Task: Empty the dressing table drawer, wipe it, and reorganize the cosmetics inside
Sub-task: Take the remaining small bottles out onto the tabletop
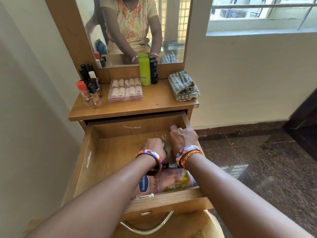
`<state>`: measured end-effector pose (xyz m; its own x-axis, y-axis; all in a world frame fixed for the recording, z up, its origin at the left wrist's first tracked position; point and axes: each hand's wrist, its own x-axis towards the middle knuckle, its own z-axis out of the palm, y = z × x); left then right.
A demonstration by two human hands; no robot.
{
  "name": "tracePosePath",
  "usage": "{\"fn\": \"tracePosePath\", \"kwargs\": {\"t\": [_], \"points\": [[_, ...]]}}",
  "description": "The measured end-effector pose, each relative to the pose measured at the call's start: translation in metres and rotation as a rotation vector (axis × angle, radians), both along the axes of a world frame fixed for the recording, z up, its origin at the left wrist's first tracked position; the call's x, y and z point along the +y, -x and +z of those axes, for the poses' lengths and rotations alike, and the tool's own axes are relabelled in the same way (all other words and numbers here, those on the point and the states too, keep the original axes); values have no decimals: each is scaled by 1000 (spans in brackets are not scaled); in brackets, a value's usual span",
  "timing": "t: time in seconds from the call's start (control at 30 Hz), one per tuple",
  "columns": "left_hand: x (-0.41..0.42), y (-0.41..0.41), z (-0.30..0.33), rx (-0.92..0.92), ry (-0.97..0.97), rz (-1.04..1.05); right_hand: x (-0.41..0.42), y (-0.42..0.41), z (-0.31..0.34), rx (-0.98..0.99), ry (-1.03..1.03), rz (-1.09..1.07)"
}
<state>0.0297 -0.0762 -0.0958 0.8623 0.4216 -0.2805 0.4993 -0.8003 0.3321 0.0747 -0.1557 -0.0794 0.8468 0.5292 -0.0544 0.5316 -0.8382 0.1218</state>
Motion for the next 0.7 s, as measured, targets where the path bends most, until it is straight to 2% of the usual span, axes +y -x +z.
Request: {"fn": "tracePosePath", "kwargs": {"t": [0.13,0.33,0.4,0.6,0.7], "points": [[13,3,7,-24,126,94,0,0,-4,-47,-11,6],[31,15,10,-167,697,362,1,0,-9,-82,-4,2],[37,18,10,-223,832,421,2,1,-11,-64,-24,5],[51,26,20,-339,850,388,3,1,-5,-32,-208,23],[57,27,25,-413,811,371,2,11,-1,-109,-337,73]]}}
